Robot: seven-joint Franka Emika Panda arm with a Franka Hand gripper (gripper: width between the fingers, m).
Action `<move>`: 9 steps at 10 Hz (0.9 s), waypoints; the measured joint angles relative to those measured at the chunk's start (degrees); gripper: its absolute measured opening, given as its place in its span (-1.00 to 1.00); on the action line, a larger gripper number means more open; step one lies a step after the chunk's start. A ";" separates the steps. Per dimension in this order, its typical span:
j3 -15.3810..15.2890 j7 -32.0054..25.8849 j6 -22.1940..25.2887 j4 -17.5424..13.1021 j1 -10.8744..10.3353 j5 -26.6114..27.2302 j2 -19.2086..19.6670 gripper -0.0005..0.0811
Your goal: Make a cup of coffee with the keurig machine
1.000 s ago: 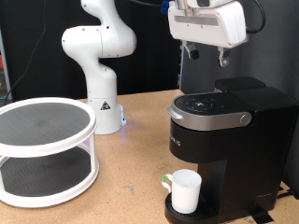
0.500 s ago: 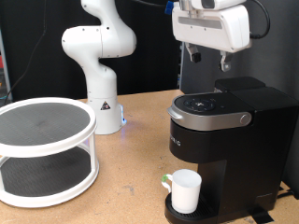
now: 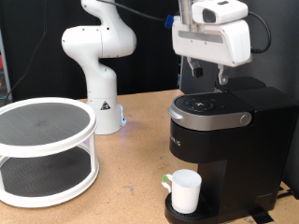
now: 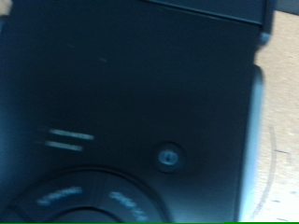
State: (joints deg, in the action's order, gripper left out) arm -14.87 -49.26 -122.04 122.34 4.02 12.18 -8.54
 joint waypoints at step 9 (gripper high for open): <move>-0.19 -1.48 -14.88 10.48 -0.39 0.96 -0.83 -0.97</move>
State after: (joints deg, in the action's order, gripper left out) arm -15.06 -50.74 -136.92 132.82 3.63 13.14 -9.37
